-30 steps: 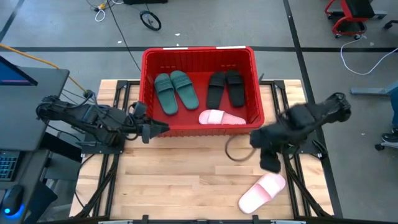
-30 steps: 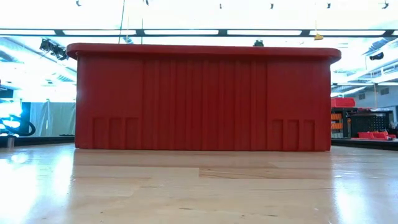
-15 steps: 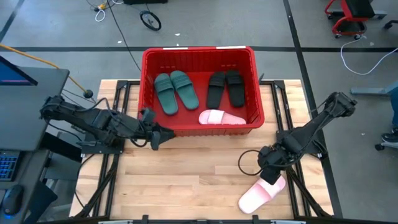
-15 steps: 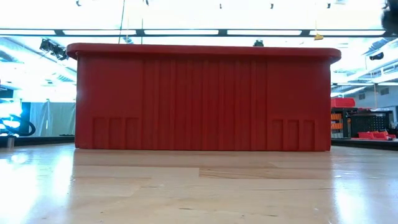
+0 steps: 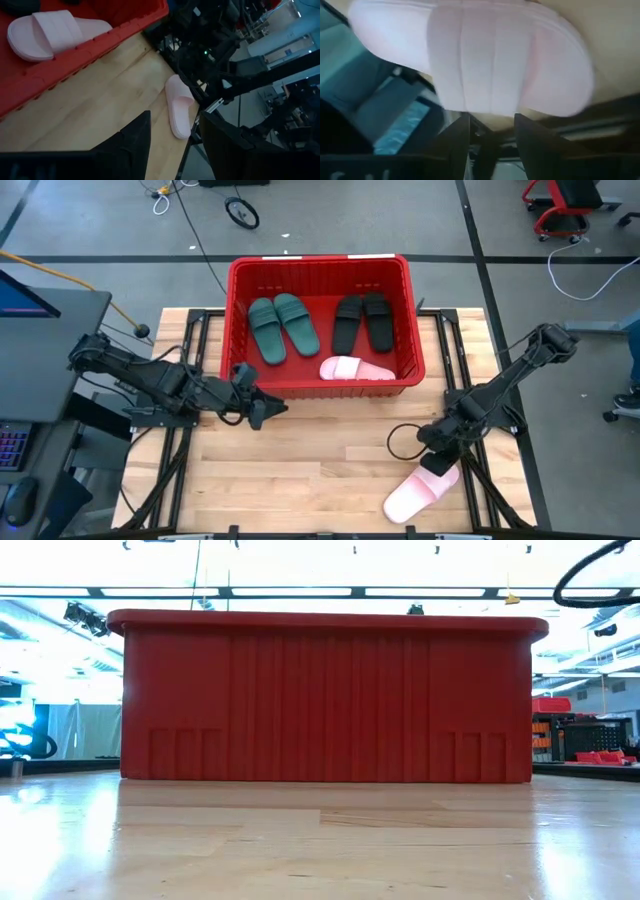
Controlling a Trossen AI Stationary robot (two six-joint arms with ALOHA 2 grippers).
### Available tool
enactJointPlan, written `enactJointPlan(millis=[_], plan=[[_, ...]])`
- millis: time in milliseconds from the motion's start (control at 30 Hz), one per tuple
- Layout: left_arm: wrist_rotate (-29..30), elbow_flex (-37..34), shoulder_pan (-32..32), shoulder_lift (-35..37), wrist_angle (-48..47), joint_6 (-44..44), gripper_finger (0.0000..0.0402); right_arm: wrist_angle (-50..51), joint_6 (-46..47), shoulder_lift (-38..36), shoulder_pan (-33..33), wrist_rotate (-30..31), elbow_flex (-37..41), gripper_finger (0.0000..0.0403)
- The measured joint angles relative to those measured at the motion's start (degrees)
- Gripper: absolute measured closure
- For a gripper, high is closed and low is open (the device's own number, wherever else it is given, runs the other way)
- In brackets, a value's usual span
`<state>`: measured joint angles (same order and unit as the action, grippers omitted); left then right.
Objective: Pick and place slides into bin
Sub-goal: Put the pink slide into the container
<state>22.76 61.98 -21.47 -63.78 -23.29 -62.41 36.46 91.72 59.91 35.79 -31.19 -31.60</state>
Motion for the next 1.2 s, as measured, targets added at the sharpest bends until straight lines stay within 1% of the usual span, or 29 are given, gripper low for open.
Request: enactJointPlan(millis=[100,333,567,1000,1200], plan=[[0.1,0.0,0.0,0.0,0.5,0.0,0.0229,-4.9,2.6,-0.6,0.0,0.2,2.7,0.0243],[0.0,0.0,0.0,0.0,2.2,0.1,0.0228,-5.3,5.6,-0.4,0.0,-0.2,7.7,0.0244],[-0.5,0.0,0.0,0.0,2.1,0.1,0.0229,-12.5,5.7,-0.4,0.0,0.1,7.8,0.0244],[-0.6,0.0,0.0,0.0,2.1,0.1,0.0229,-12.9,5.7,2.7,0.0,0.2,7.8,0.0244],[-0.6,0.0,-0.6,0.0,2.1,0.2,0.0228,-16.9,6.0,2.7,0.0,0.4,7.8,0.0244]])
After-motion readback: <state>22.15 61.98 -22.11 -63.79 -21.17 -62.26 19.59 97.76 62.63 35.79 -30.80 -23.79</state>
